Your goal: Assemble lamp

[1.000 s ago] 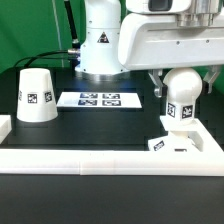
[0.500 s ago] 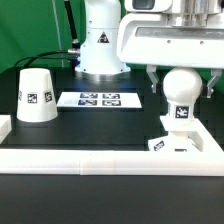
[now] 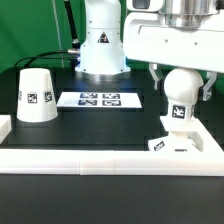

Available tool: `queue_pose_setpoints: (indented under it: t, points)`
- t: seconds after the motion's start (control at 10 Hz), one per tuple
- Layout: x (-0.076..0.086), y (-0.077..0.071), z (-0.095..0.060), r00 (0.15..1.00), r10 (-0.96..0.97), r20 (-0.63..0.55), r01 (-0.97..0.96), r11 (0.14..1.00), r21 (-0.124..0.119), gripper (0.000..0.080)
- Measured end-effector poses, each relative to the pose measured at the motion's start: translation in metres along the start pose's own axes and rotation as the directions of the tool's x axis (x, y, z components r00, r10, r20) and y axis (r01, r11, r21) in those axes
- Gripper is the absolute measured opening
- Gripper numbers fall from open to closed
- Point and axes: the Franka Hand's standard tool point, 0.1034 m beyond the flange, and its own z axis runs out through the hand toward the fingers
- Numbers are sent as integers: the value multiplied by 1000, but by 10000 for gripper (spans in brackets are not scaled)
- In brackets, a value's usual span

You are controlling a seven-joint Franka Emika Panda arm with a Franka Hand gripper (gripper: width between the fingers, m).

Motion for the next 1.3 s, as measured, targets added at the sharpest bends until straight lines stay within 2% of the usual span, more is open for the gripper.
queue_pose_setpoints:
  t: [0.3,0.6,0.8,1.0,1.1,1.2,1.3]
  points:
    - [0,0,0,978,210,6,-210,978,1,579]
    - [-1,0,0,918,395,43,-396,918,8,579]
    - [-2,-1,-1,847,528,66,-530,848,5,579]
    - [-3,-2,-1,818,571,71,-573,820,3,579]
    - [-3,-2,-1,834,547,71,-548,836,5,579]
    - [-3,-2,-1,856,513,71,-514,858,8,639]
    - [-3,-2,-1,876,478,71,-480,877,11,639]
